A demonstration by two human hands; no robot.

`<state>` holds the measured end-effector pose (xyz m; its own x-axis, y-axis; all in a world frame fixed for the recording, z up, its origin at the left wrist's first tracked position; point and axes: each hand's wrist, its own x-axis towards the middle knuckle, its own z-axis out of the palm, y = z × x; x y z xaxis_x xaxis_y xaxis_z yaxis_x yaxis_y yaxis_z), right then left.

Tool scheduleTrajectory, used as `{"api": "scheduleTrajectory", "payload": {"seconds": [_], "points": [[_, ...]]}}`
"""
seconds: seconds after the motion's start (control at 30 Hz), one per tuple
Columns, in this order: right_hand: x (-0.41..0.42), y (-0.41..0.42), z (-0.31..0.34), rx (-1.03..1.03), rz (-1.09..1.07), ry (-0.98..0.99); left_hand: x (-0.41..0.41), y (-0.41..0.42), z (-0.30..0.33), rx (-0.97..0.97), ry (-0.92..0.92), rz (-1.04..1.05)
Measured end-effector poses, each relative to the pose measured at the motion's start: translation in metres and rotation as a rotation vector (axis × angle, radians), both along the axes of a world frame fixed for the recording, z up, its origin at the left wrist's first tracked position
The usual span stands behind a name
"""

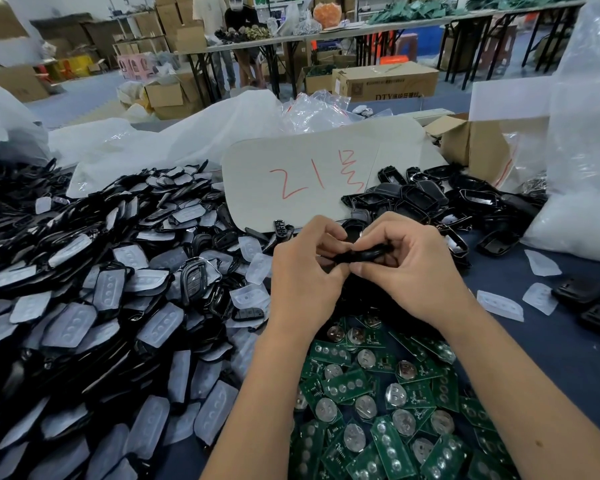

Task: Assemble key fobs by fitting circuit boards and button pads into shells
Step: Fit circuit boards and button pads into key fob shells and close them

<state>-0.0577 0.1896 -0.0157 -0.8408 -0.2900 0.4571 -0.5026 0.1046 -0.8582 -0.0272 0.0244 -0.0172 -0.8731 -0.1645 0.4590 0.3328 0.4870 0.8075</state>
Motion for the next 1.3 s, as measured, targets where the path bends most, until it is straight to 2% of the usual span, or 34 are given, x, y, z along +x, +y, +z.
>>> {"api": "scheduleTrajectory", "payload": {"seconds": [0.13, 0.33, 0.63, 0.9, 1.03, 1.17, 1.3], "points": [[0.0, 0.004, 0.002, 0.01, 0.005, -0.044, 0.001, 0.001, 0.0, 0.031, -0.004, -0.012], [0.0, 0.001, 0.002, 0.031, -0.008, 0.019, 0.0, -0.001, -0.001, 0.06, -0.036, -0.025], [-0.005, 0.007, 0.0, 0.076, -0.023, 0.016, 0.002, 0.006, -0.001, -0.024, -0.015, -0.055], [-0.002, 0.005, 0.0, 0.124, -0.049, 0.014, 0.001, 0.002, -0.001, 0.027, -0.053, -0.081], [-0.002, 0.006, 0.002, -0.039, -0.071, -0.093, 0.001, -0.001, -0.002, 0.104, -0.116, -0.094], [-0.003, 0.008, 0.005, -0.319, -0.013, -0.281, -0.002, -0.006, 0.001, 0.32, -0.112, -0.151], [-0.004, 0.01, 0.006, -0.425, 0.075, -0.379, 0.0, -0.008, 0.004, 0.409, -0.074, -0.177]]}}
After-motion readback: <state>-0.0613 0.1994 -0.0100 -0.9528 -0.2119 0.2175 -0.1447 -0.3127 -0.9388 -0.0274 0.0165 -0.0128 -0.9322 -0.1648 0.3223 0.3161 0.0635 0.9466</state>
